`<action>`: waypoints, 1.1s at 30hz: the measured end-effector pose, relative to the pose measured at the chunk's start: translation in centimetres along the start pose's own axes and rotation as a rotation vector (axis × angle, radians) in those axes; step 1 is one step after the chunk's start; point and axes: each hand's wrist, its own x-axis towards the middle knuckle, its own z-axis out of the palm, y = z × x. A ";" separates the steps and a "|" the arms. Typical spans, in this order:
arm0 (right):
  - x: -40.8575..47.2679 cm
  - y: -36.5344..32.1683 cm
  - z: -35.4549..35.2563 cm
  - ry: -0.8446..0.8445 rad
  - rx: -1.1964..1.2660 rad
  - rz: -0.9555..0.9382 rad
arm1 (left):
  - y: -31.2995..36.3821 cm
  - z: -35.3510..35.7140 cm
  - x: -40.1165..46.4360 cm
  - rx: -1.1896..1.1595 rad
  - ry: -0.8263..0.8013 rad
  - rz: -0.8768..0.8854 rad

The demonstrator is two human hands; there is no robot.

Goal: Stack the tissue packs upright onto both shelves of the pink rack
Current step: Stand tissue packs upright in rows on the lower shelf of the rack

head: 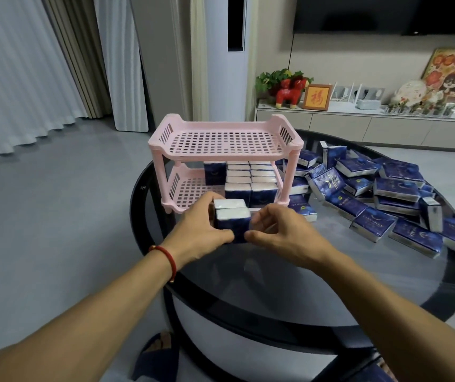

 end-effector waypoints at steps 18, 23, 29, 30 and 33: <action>5.0 2.2 -2.1 0.477 -0.016 0.114 | -0.6 -3.1 3.9 0.157 0.311 0.150; 5.6 2.5 -2.3 0.474 -0.022 0.082 | -1.3 -2.4 7.0 0.186 0.402 0.046; 5.7 3.0 -2.6 0.464 -0.066 0.045 | -2.4 -1.2 10.9 0.190 0.331 -0.037; 5.7 3.0 -2.6 0.459 -0.062 0.039 | -2.5 -1.0 11.3 0.201 0.317 -0.029; 5.7 3.0 -2.7 0.447 -0.054 0.038 | -3.2 -0.7 12.2 0.243 0.302 -0.025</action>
